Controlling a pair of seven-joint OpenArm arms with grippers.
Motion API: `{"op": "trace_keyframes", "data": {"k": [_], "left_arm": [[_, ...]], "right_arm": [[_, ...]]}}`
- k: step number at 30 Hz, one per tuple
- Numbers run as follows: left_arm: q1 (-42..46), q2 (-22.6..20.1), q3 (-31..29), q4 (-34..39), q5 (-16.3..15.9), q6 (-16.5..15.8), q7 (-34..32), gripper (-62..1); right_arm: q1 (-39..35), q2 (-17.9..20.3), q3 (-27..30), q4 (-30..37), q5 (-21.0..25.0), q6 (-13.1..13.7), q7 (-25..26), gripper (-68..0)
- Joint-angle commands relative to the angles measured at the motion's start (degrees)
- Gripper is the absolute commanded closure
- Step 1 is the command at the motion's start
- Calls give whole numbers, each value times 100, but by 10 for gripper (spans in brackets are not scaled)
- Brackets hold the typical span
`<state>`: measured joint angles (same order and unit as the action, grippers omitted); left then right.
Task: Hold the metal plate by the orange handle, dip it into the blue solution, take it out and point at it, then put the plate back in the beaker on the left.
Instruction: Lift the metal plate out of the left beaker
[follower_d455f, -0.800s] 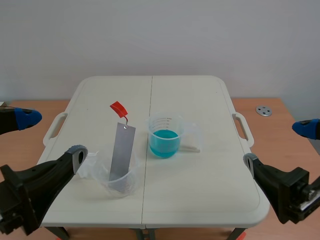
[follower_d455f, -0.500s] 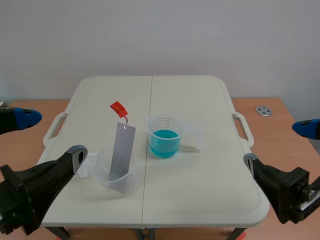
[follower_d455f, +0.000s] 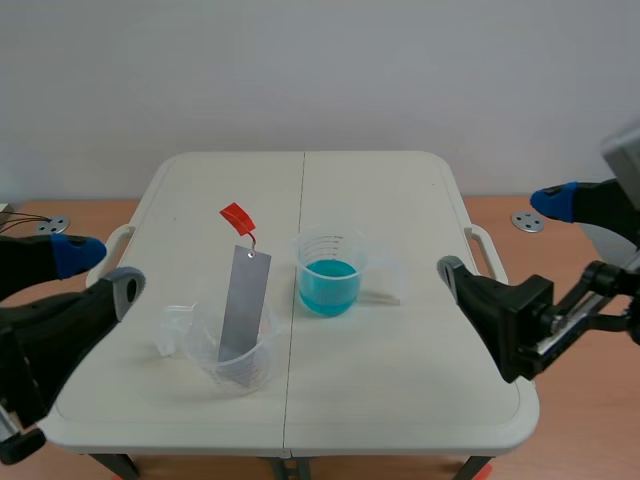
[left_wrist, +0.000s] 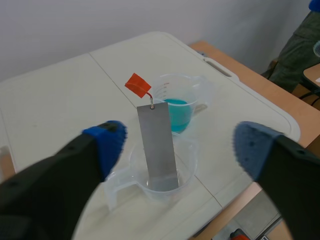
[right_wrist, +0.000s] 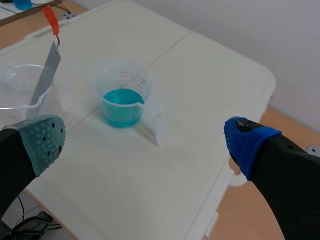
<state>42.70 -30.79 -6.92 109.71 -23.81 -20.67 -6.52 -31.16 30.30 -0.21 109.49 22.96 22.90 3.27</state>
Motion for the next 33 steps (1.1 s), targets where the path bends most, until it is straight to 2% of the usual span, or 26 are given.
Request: {"op": "trace_keyframes", "data": {"k": [1, 2, 7, 9, 11, 14, 16, 18, 22, 27, 31, 33], "left_arm": [[28, 28, -17, 59, -28, 22, 4, -29], [28, 28, -17, 59, -17, 35, 15, -16], [31, 26, -17, 59, -20, 105, 20, -32], [116, 24, -22, 59, 46, 407, 133, -32], [308, 4, -57, 59, 269, 879, 164, -32], [697, -103, -197, 59, 284, 1486, 166, -32], [992, -162, -295, 35, 284, 1746, 212, -32], [1259, -199, -356, -76, 313, 1875, 264, -32], [1637, -197, -372, -518, 599, 1947, 511, -32], [1757, -197, -337, -1344, 651, 1884, 503, -32], [1744, -197, -149, -1969, 651, 1615, 483, -32], [1744, -197, 4, -2229, 651, 1460, 483, -32]], "right_arm": [[262, 31, -210, -11, 66, -17, 11, -663], [459, 31, -391, -61, 66, -20, -46, -663], [1257, 15, -1132, -396, 210, -20, -175, -663], [1556, -50, -1375, -562, 219, -24, -243, -663], [1843, -131, -1582, -745, 247, -22, -282, -663], [2234, -269, -1838, -1032, 330, -22, -337, -663], [2472, -352, -2000, -1222, 345, -22, -341, -663], [2695, -428, -2168, -1403, 367, -20, -341, -663], [3117, -546, -2511, -1742, 372, -17, -339, -663], [3593, -748, -2826, -2223, 474, 46, -361, -663], [3954, -927, -3095, -2667, 474, 249, -361, -663], [4124, -1003, -3244, -2874, 474, 269, -358, -663]]}}
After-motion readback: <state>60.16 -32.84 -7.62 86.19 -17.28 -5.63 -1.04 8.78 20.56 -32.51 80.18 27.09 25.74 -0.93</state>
